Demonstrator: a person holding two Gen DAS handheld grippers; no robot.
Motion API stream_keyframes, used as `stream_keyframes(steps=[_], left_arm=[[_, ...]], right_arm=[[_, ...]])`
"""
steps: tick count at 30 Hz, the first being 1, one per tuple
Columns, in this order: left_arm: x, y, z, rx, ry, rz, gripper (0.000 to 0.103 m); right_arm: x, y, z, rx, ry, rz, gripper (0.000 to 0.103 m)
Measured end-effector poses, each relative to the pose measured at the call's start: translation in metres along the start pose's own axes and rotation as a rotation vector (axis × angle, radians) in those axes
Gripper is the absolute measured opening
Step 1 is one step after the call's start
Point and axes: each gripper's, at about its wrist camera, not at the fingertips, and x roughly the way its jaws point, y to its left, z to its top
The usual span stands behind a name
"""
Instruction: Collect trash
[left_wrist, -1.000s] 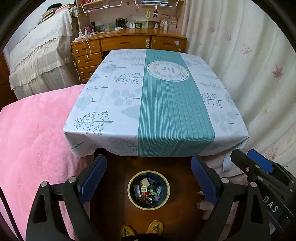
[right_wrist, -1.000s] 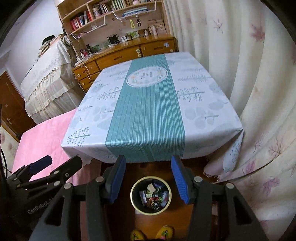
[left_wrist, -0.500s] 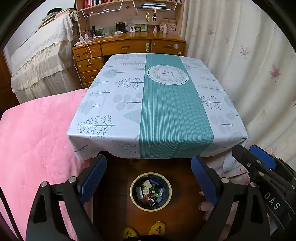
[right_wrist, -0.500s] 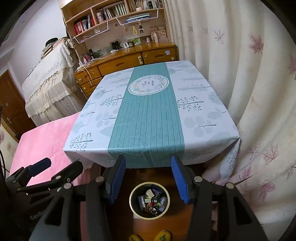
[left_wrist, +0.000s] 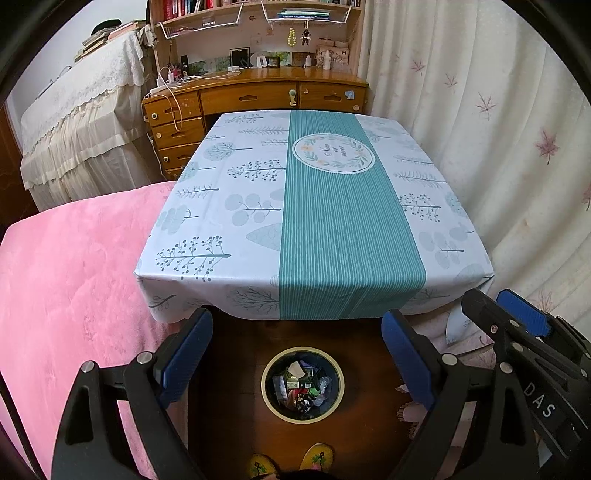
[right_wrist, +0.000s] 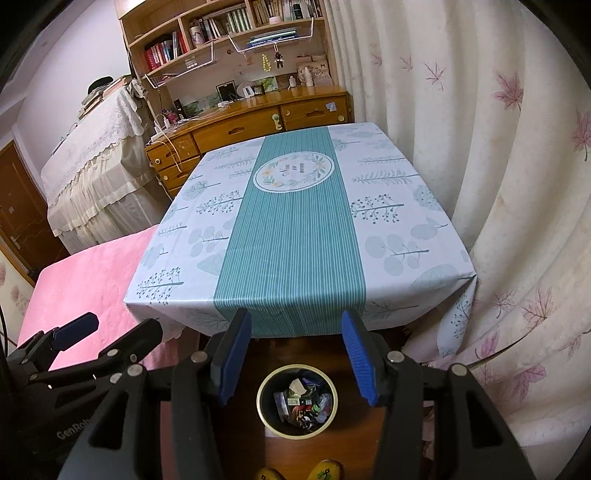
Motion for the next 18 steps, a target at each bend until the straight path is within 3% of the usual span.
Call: stream_keyframes(steps=[18], left_arm=[[-0.0008, 0.0019, 0.0003, 0.000, 0.000, 0.000, 0.092]], right_arm=[[0.0007, 0.0007, 0.0021, 0.002, 0.007, -0.003, 0.052]])
